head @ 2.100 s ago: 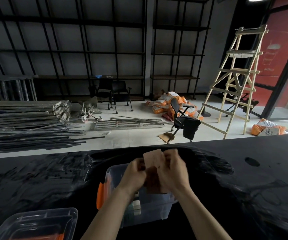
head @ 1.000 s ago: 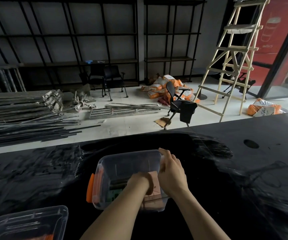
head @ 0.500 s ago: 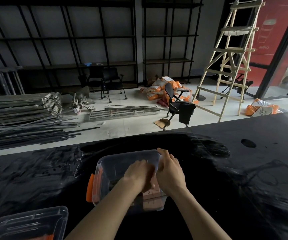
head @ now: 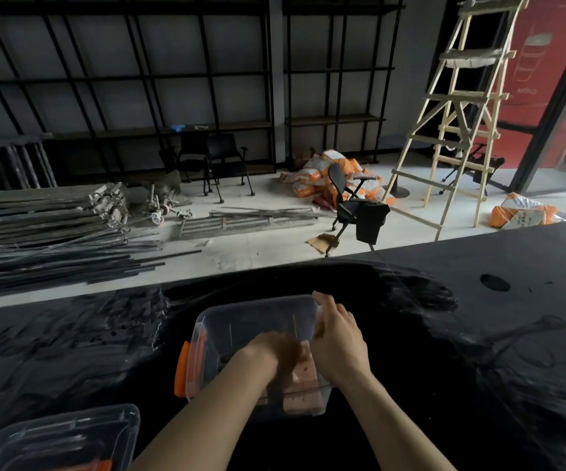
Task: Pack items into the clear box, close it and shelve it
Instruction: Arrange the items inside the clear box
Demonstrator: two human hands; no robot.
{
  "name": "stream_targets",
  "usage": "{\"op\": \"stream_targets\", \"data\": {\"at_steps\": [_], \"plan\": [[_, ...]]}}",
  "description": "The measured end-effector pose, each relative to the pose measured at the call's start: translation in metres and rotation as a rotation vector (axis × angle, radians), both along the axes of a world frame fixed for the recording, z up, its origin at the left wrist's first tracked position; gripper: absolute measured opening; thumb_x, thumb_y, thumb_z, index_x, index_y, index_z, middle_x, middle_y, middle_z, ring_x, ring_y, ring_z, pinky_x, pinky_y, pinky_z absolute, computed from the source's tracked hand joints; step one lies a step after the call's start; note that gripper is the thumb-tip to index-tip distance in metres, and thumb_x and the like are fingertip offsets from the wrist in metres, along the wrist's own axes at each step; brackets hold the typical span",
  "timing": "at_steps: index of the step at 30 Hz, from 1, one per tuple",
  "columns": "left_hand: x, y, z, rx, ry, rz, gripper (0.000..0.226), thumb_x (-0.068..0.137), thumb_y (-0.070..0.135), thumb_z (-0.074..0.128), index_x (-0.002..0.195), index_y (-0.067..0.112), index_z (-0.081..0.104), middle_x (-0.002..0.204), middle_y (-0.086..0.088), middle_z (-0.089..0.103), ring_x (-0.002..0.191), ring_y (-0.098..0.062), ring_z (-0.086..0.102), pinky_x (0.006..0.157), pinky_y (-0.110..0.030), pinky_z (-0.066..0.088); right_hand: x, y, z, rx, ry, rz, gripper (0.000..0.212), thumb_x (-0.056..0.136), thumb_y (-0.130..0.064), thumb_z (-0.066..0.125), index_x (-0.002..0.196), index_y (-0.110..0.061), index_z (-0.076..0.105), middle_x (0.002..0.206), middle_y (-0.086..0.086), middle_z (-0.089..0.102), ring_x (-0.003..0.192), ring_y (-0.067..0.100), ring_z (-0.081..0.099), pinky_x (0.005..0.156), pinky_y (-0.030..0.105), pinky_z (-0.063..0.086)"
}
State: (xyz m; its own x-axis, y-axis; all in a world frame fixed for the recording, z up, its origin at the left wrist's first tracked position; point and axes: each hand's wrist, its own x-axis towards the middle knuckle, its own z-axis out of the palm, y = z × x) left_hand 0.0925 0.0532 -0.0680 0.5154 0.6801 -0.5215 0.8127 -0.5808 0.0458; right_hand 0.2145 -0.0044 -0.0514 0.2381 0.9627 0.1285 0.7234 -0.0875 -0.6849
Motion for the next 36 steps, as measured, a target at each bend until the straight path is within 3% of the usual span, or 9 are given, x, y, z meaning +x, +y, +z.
{"op": "stream_targets", "data": {"at_steps": [4,14,18,20,24,28,31,33,36], "plan": [[-0.022,-0.008,0.020,0.140,-0.197,0.131,0.031,0.091,0.027,0.054,0.120,0.031,0.066,0.121,0.004,0.068,0.104,-0.019,0.064,0.088,-0.038,0.051,0.001,0.001,0.002,-0.011,-0.024,0.010,0.073,0.081,-0.016,0.054,0.148,-0.035,0.034,0.128,-0.002,0.056,0.121,0.022,0.049,0.080,0.036,0.045],[-0.128,-0.056,0.057,0.496,-0.289,0.191,0.018,0.090,0.021,0.055,0.103,0.023,0.067,0.106,-0.002,0.068,0.101,-0.025,0.064,0.081,-0.035,0.049,-0.037,0.008,0.014,0.027,-0.137,0.076,0.065,0.089,-0.009,0.043,0.149,-0.033,0.035,0.129,0.000,0.058,0.120,0.022,0.050,0.075,0.035,0.042],[-0.139,-0.062,0.055,0.522,-0.241,0.226,0.017,0.095,0.033,0.055,0.102,0.020,0.064,0.102,-0.003,0.071,0.116,-0.027,0.059,0.114,-0.038,0.036,-0.030,0.012,0.013,0.027,-0.153,0.056,0.062,0.091,-0.009,0.040,0.149,-0.032,0.037,0.129,0.001,0.058,0.120,0.024,0.051,0.076,0.036,0.044],[-0.138,-0.064,0.055,0.546,-0.271,0.243,0.018,0.095,0.036,0.055,0.100,0.022,0.064,0.100,0.000,0.070,0.117,-0.025,0.058,0.113,-0.041,0.038,-0.026,0.013,0.013,0.034,-0.157,0.045,0.061,0.093,-0.010,0.039,0.149,-0.032,0.036,0.130,0.001,0.058,0.120,0.023,0.051,0.075,0.035,0.043],[-0.156,-0.061,0.044,0.800,-0.680,0.470,0.027,0.095,0.037,0.052,0.121,0.032,0.055,0.135,0.012,0.056,0.130,-0.012,0.047,0.115,-0.036,0.035,-0.047,0.017,0.020,0.056,-0.172,0.074,0.062,0.091,-0.010,0.041,0.149,-0.032,0.037,0.129,0.002,0.057,0.117,0.024,0.052,0.073,0.034,0.042],[-0.141,-0.056,0.021,0.567,-0.821,0.832,0.062,0.100,0.035,0.045,0.155,0.021,0.021,0.163,0.001,0.021,0.150,-0.020,0.021,0.120,-0.037,0.021,-0.040,0.008,0.023,0.147,-0.511,0.067,0.058,0.088,-0.014,0.055,0.146,-0.019,0.047,0.130,0.008,0.055,0.117,0.028,0.051,0.087,0.037,0.048],[-0.135,-0.051,0.010,0.350,-0.952,1.046,0.038,0.101,0.027,0.040,0.138,0.021,0.043,0.128,-0.006,0.061,0.110,-0.020,0.061,0.097,-0.043,0.050,-0.050,0.003,0.025,0.382,-0.553,0.211,0.046,0.087,-0.020,0.059,0.133,-0.018,0.059,0.118,0.002,0.062,0.107,0.025,0.059,0.087,0.036,0.049],[-0.132,-0.048,0.013,0.341,-0.960,1.085,0.028,0.098,0.029,0.037,0.123,0.023,0.047,0.101,0.000,0.065,0.085,-0.016,0.063,0.079,-0.044,0.055,-0.064,0.011,0.028,0.232,-0.410,0.303,0.040,0.093,-0.031,0.049,0.131,-0.022,0.057,0.113,-0.001,0.065,0.099,0.020,0.063,0.079,0.031,0.048],[-0.123,-0.047,0.013,0.336,-0.931,1.047,0.033,0.095,0.031,0.038,0.126,0.025,0.045,0.093,0.003,0.057,0.084,-0.020,0.061,0.074,-0.041,0.053,-0.083,0.028,0.027,-0.382,-0.113,0.358,0.038,0.098,-0.039,0.047,0.121,-0.012,0.061,0.095,0.005,0.068,0.079,0.019,0.065,0.068,0.031,0.054]]}}
